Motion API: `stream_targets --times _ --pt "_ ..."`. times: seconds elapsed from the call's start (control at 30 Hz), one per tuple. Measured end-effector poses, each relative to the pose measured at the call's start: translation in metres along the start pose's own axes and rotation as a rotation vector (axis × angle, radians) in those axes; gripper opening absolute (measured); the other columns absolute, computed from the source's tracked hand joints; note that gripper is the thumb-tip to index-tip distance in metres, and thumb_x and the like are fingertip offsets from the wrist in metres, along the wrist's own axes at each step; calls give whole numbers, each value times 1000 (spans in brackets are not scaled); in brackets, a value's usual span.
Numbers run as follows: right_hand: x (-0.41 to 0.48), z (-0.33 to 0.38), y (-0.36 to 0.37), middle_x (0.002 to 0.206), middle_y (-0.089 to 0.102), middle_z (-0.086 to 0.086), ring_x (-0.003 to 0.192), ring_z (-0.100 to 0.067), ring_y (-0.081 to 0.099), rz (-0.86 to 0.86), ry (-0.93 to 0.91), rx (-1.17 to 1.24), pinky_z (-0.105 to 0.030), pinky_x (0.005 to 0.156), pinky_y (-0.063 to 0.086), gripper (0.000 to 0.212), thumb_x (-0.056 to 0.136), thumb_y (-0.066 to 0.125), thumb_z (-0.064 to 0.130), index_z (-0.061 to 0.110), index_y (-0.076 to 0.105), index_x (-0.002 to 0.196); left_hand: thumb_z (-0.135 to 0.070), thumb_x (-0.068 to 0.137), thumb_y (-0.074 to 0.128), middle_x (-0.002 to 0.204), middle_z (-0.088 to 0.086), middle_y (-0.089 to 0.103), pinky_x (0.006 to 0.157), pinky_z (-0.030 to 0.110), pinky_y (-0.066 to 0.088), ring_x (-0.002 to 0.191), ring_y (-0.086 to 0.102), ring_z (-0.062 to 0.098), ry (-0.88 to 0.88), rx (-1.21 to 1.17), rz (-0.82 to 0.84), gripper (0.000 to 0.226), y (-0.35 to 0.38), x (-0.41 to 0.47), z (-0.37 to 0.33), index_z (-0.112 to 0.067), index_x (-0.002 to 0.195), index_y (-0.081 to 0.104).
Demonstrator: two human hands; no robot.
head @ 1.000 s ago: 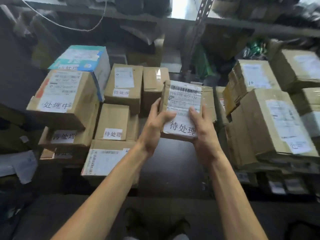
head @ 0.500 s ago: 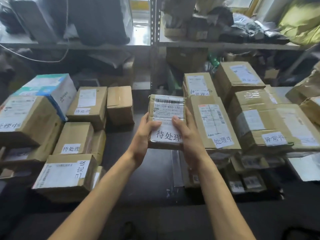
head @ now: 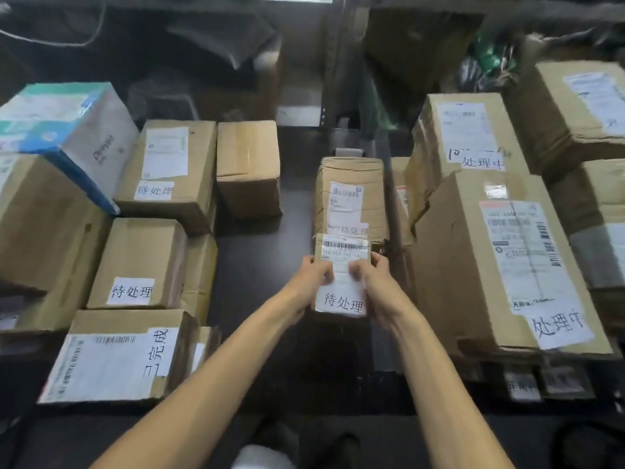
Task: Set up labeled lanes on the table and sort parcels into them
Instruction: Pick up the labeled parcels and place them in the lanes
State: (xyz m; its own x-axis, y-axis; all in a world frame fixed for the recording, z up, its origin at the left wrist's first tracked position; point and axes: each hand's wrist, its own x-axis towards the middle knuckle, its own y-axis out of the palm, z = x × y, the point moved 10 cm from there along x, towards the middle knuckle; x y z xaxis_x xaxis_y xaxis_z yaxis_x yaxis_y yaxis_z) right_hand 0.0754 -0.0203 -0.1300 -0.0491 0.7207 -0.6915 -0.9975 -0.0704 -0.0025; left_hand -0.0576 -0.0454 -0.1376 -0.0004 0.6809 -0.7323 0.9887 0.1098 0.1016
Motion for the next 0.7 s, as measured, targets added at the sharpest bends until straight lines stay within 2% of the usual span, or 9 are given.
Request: stream_targets --times 0.1,0.2,0.33,0.4,0.43,0.53,0.63,0.7 --pt "15 -18 0 115 66 -5 102 -26 71 -52 45 -35 -49 92 60 48 98 56 17 20 31 139 -22 60 58 122 19 66 91 50 59 107 70 35 -74 59 27 74 -2 21 19 -7 131 43" --pt "21 -30 -3 115 66 -3 99 -23 72 -80 80 -76 -41 84 61 45 99 58 21 26 30 134 -26 54 57 119 17 68 91 50 60 102 72 32 -111 78 39 78 1 27 25 -9 130 44" --pt "21 -18 -13 120 67 0 102 -20 72 -106 44 -104 -40 88 60 42 98 60 24 28 38 133 -25 78 52 120 9 62 80 38 59 101 69 24 -74 107 39 46 4 22 11 -10 121 43" --pt "24 -3 -15 119 69 -1 97 -17 72 -117 27 -126 -34 79 61 42 97 61 24 27 41 134 -32 68 52 121 9 59 88 45 59 104 68 26 -25 105 17 52 1 26 -1 -11 115 45" --pt "26 2 -15 116 69 -1 93 -15 72 -117 32 -147 -29 71 60 41 97 60 24 25 42 134 -32 61 53 121 10 60 92 51 58 106 68 29 -26 97 19 59 -1 31 -2 -11 116 46" --pt "30 0 -11 108 68 -1 82 -10 69 -91 106 -200 -20 52 49 41 99 54 21 20 38 137 -32 48 56 115 11 67 93 58 57 104 70 34 -79 146 33 79 -7 56 15 -6 123 46" --pt "31 -22 -7 102 67 2 77 -8 68 -78 203 -242 -20 50 47 45 100 53 20 20 35 142 -39 47 55 116 12 71 89 54 60 97 74 29 -162 215 34 84 -14 89 58 -9 125 52" --pt "33 -33 -6 103 64 4 83 -8 65 -88 227 -253 -24 57 46 50 99 54 21 18 35 145 -42 63 56 125 11 62 87 47 58 104 69 28 -195 285 5 70 -11 75 50 -11 127 51"
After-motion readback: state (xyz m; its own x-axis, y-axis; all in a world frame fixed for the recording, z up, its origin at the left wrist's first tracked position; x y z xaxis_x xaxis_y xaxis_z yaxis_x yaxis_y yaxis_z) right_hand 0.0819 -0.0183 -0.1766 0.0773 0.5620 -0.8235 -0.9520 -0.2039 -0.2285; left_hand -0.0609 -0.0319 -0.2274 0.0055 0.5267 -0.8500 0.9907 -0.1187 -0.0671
